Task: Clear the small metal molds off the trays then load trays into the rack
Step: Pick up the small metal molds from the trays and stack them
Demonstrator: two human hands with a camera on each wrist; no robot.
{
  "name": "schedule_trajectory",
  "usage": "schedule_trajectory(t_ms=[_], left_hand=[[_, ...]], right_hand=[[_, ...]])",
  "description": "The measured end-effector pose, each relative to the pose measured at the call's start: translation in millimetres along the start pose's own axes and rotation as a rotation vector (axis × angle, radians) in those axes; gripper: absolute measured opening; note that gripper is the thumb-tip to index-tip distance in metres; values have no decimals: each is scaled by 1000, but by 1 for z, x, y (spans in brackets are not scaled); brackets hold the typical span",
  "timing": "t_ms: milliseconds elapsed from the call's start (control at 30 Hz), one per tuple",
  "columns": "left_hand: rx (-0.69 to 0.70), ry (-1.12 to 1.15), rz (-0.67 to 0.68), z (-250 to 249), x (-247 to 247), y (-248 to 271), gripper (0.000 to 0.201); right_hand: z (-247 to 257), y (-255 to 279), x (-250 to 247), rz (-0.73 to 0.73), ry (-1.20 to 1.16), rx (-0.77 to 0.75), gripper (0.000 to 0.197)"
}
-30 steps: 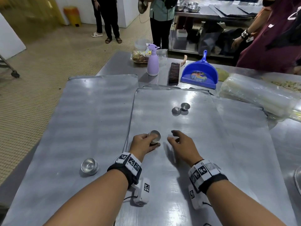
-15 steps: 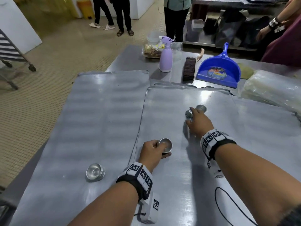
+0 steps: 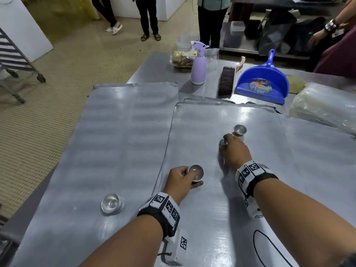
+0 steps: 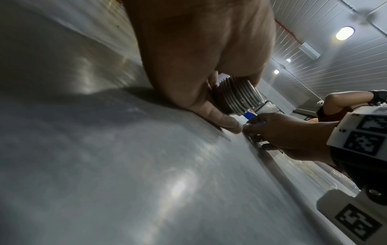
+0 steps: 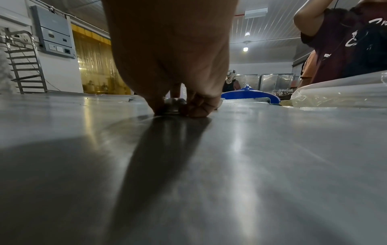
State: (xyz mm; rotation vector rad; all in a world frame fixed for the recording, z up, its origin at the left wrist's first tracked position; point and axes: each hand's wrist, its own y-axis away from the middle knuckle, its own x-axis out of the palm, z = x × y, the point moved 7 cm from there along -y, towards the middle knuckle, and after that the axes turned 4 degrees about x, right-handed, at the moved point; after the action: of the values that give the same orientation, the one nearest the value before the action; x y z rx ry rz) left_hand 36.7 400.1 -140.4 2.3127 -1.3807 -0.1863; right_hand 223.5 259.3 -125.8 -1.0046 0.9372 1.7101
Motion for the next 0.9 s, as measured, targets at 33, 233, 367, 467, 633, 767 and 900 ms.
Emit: schedule_trajectory(t_ms=[33, 233, 367, 467, 633, 767, 900], left_hand=[[0, -1, -1, 0, 0, 0, 13], [14, -11, 3, 0, 1, 1, 16], [27, -13, 11, 0, 1, 0, 21], [33, -10, 19, -1, 2, 1, 15], [20, 2, 11, 1, 0, -1, 23], [20, -4, 20, 0, 1, -1, 18], [21, -1, 18, 0, 0, -1, 22]], right_hand=[[0, 4, 1, 4, 0, 2, 36], [2, 34, -3, -7, -124, 31, 41], [0, 53, -5, -38, -220, 23, 23], [-1, 66, -2, -15, -207, 13, 20], [1, 81, 1, 4, -181, -13, 20], [3, 89, 3, 9, -150, -6, 22], [4, 95, 3, 18, -194, -1, 40]])
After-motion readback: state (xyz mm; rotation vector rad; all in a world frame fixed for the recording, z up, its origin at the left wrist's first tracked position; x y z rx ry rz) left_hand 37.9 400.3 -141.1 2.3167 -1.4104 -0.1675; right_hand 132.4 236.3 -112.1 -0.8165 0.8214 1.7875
